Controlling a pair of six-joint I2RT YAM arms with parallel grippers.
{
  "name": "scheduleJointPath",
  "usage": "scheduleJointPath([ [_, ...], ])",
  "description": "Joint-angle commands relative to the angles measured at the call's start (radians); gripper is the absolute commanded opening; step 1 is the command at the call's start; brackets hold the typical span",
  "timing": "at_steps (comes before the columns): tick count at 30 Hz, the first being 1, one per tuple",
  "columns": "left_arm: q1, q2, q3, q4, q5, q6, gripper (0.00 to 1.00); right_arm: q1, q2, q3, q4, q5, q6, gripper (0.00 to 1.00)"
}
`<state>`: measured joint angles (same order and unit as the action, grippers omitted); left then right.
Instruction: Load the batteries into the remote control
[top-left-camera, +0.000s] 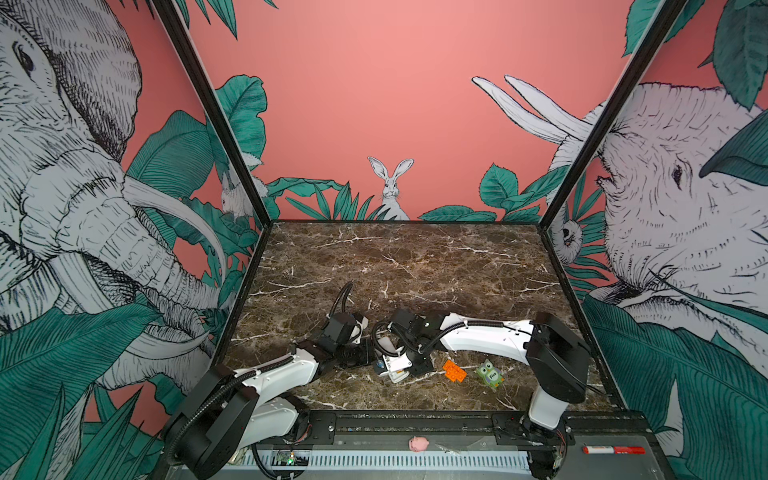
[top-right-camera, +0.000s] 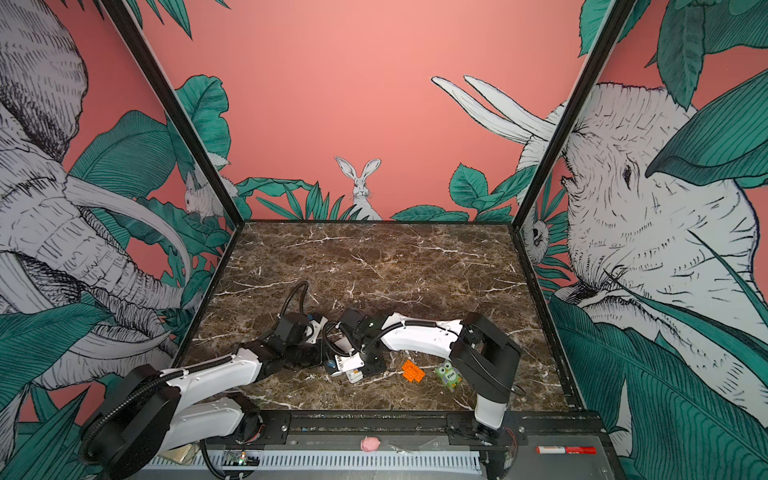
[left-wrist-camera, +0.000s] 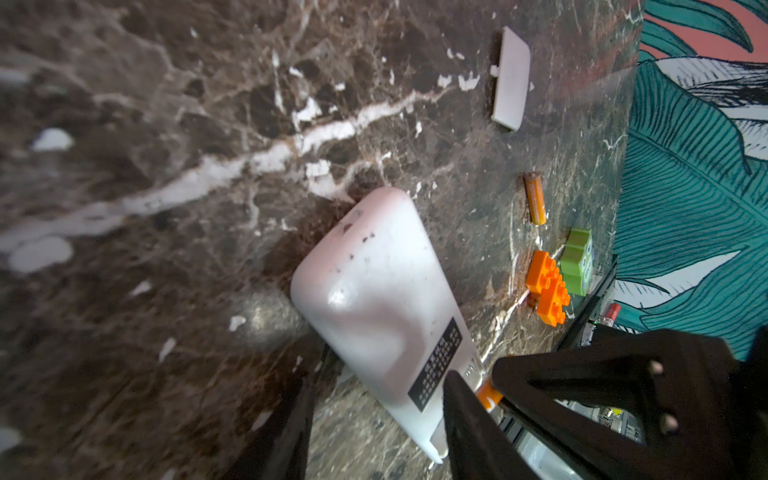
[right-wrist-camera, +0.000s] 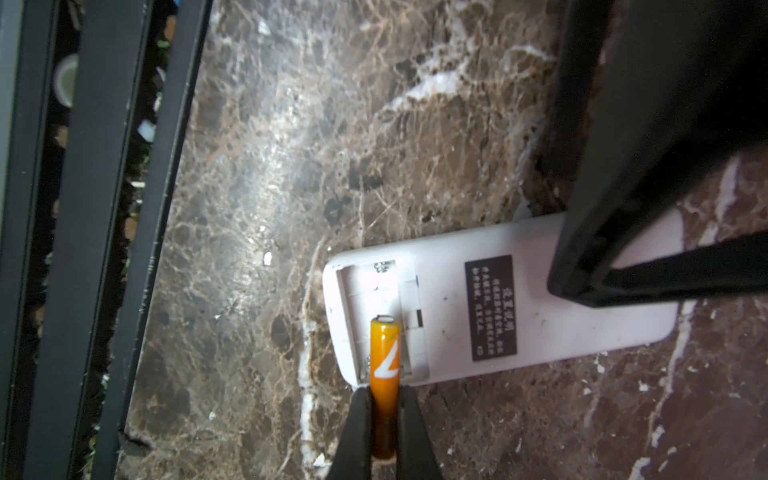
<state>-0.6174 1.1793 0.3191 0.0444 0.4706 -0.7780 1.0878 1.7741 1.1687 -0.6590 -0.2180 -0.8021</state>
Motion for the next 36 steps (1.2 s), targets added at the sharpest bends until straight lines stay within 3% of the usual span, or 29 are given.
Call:
scheduleJointPath([
  [1,-0.004,-0.005,-0.026,-0.017,-0.023,-0.01,0.52,0.015,0.019,0.031,-0.031,0.006,-0.028,0.0],
  [36,-0.004,0.016,-0.041,0.01,-0.027,-0.017,0.5,0.033,0.069,0.06,-0.035,0.01,-0.058,0.0],
])
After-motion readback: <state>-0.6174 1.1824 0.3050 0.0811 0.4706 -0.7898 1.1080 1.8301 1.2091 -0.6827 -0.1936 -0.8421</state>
